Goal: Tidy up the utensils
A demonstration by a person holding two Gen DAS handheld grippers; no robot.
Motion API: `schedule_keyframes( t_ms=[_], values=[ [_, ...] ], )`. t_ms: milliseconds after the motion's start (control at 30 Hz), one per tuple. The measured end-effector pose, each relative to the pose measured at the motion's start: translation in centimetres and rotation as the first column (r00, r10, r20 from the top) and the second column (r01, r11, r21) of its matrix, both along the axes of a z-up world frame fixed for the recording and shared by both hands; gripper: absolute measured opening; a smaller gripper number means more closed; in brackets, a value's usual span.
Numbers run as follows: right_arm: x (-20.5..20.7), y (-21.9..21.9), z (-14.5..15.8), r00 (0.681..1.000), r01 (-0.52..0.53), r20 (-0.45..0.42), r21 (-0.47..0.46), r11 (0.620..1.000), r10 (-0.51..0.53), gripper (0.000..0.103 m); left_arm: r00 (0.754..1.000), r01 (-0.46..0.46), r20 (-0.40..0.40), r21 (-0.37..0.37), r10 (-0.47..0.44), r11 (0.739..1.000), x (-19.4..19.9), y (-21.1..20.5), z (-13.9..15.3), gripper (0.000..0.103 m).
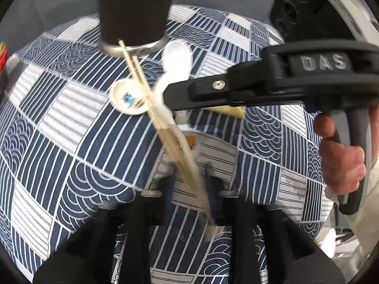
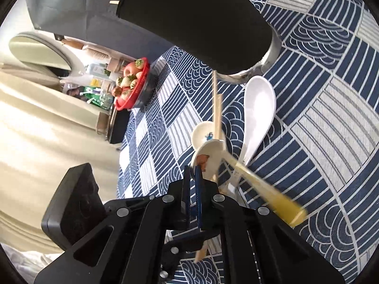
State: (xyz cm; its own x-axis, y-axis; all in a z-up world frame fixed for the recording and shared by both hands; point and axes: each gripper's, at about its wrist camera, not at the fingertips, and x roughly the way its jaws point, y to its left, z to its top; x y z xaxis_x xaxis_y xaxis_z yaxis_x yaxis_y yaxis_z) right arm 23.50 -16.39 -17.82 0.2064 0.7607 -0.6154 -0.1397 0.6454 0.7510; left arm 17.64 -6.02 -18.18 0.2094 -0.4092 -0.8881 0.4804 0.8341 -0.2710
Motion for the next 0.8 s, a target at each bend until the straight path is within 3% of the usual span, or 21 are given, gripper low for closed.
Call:
schedule_keyframes(
  t_ms=[200, 400, 800],
  values=[
    [0.2, 0.8, -0.4, 1.0, -0.028, -0.011, -0.116, 0.993, 0.027, 0.004, 0.999, -0.024, -0.028, -0.047, 0.023, 0.999, 0.8, -0.2, -0.8, 0.006],
    [0.0, 0.2, -0.5, 1.0, -0.022, -0.004, -0.13, 0.991, 0.022, 0.004, 1.0, -0.024, -0.02, -0.04, 0.024, 0.999, 1.3, -0.8, -1.4, 0.005],
    [0.0, 0.0, 2.9, 0.996, -0.003, 0.087, -0.153, 0.988, 0.017, 0.002, 0.999, -0.038, 0.026, -0.045, 0.039, 0.998, 1.8, -0.3, 1.7, 0.004]
  ],
)
